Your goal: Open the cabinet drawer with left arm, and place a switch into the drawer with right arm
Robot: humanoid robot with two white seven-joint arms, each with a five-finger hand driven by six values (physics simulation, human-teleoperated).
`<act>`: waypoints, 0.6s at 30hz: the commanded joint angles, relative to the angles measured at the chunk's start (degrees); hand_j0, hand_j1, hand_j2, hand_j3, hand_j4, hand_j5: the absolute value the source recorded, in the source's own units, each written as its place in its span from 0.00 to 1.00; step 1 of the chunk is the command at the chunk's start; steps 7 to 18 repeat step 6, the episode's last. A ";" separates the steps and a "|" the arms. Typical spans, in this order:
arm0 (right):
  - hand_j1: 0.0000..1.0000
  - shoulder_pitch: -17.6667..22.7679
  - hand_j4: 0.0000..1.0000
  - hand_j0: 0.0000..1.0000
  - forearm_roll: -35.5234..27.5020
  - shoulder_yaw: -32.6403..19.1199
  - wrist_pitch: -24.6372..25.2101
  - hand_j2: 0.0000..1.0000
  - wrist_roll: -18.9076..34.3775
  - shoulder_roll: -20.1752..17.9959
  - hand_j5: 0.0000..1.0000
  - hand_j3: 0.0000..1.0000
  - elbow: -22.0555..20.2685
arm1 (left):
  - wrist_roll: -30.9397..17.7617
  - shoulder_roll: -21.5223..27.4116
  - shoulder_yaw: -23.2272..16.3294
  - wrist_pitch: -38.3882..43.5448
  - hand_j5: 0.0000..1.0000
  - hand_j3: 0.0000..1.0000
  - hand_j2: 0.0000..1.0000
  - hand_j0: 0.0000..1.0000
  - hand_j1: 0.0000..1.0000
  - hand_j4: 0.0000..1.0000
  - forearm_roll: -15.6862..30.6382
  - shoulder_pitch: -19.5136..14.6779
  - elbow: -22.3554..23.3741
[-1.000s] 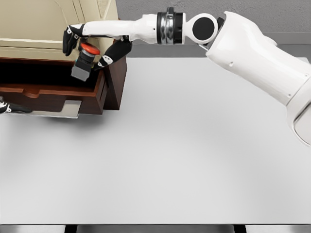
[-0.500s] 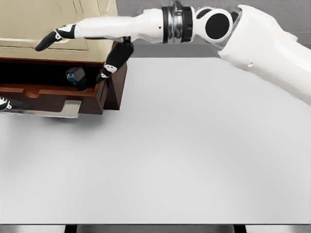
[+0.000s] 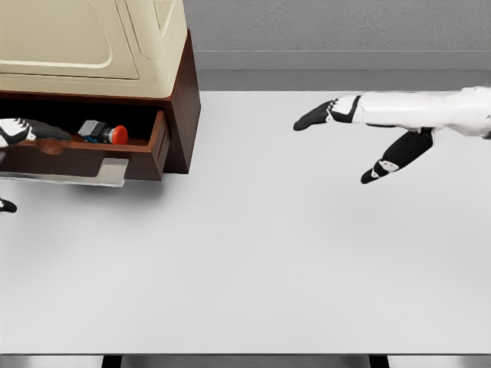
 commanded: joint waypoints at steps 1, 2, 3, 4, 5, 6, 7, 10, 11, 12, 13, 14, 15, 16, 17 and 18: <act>1.00 0.00 1.00 1.00 1.75 0.20 0.13 1.00 0.24 3.76 1.00 1.00 0.19 | -0.02 -3.26 0.95 0.11 1.00 1.00 1.00 1.00 1.00 1.00 0.06 -0.14 -0.11; 1.00 -0.09 1.00 1.00 2.11 0.12 0.13 1.00 0.33 4.03 1.00 1.00 0.10 | -0.02 -4.67 0.86 0.11 1.00 1.00 1.00 1.00 1.00 1.00 0.06 -1.11 -0.11; 1.00 -0.61 1.00 1.00 2.63 0.03 0.13 1.00 0.33 4.29 1.00 1.00 0.01 | -0.02 -5.72 0.86 0.11 1.00 1.00 1.00 1.00 1.00 1.00 -0.38 -1.90 -0.11; 1.00 -0.97 1.00 1.00 2.72 -0.23 0.13 1.00 0.33 4.38 1.00 1.00 -0.16 | -0.02 -6.78 0.86 0.11 1.00 1.00 1.00 1.00 1.00 1.00 -0.64 -2.34 -0.19; 1.00 -1.23 1.00 1.00 2.90 -0.32 0.13 1.00 0.42 6.92 1.00 1.00 -0.07 | -0.02 -7.74 0.86 0.11 1.00 1.00 1.00 1.00 1.00 1.00 -0.73 -2.43 -0.19; 1.00 -0.44 1.00 1.00 4.21 -0.24 0.13 1.00 1.30 9.74 1.00 1.00 1.06 | -0.02 -8.80 0.86 0.11 1.00 1.00 1.00 1.00 1.00 1.00 -1.17 -2.43 -0.19; 1.00 -0.44 1.00 1.00 4.21 -0.24 0.13 1.00 1.30 9.74 1.00 1.00 1.06 | -0.02 -8.80 0.86 0.11 1.00 1.00 1.00 1.00 1.00 1.00 -1.17 -2.43 -0.19; 1.00 -0.44 1.00 1.00 4.21 -0.24 0.13 1.00 1.30 9.74 1.00 1.00 1.06 | -0.02 -8.80 0.86 0.11 1.00 1.00 1.00 1.00 1.00 1.00 -1.17 -2.43 -0.19; 1.00 -0.44 1.00 1.00 4.21 -0.24 0.13 1.00 1.30 9.74 1.00 1.00 1.06 | -0.02 -8.80 0.86 0.11 1.00 1.00 1.00 1.00 1.00 1.00 -1.17 -2.43 -0.19; 1.00 -0.44 1.00 1.00 4.21 -0.24 0.13 1.00 1.30 9.74 1.00 1.00 1.06 | -0.02 -8.80 0.86 0.11 1.00 1.00 1.00 1.00 1.00 1.00 -1.17 -2.43 -0.19; 1.00 -0.44 1.00 1.00 4.21 -0.24 0.13 1.00 1.30 9.74 1.00 1.00 1.06 | -0.02 -8.80 0.86 0.11 1.00 1.00 1.00 1.00 1.00 1.00 -1.17 -2.43 -0.19; 1.00 -0.44 1.00 1.00 4.21 -0.24 0.13 1.00 1.30 9.74 1.00 1.00 1.06 | -0.02 -8.80 0.86 0.11 1.00 1.00 1.00 1.00 1.00 1.00 -1.17 -2.43 -0.19; 1.00 -0.44 1.00 1.00 4.21 -0.24 0.13 1.00 1.30 9.74 1.00 1.00 1.06 | -0.02 -8.80 0.86 0.11 1.00 1.00 1.00 1.00 1.00 1.00 -1.17 -2.43 -0.19; 1.00 -0.44 1.00 1.00 4.21 -0.24 0.13 1.00 1.30 9.74 1.00 1.00 1.06 | -0.02 -8.80 0.86 0.11 1.00 1.00 1.00 1.00 1.00 1.00 -1.17 -2.43 -0.19; 1.00 -0.44 1.00 1.00 4.21 -0.24 0.13 1.00 1.30 9.74 1.00 1.00 1.06 | -0.02 -8.80 0.86 0.11 1.00 1.00 1.00 1.00 1.00 1.00 -1.17 -2.43 -0.19; 1.00 -0.44 1.00 1.00 4.21 -0.24 0.13 1.00 1.30 9.74 1.00 1.00 1.06 | -0.02 -8.80 0.86 0.11 1.00 1.00 1.00 1.00 1.00 1.00 -1.17 -2.43 -0.19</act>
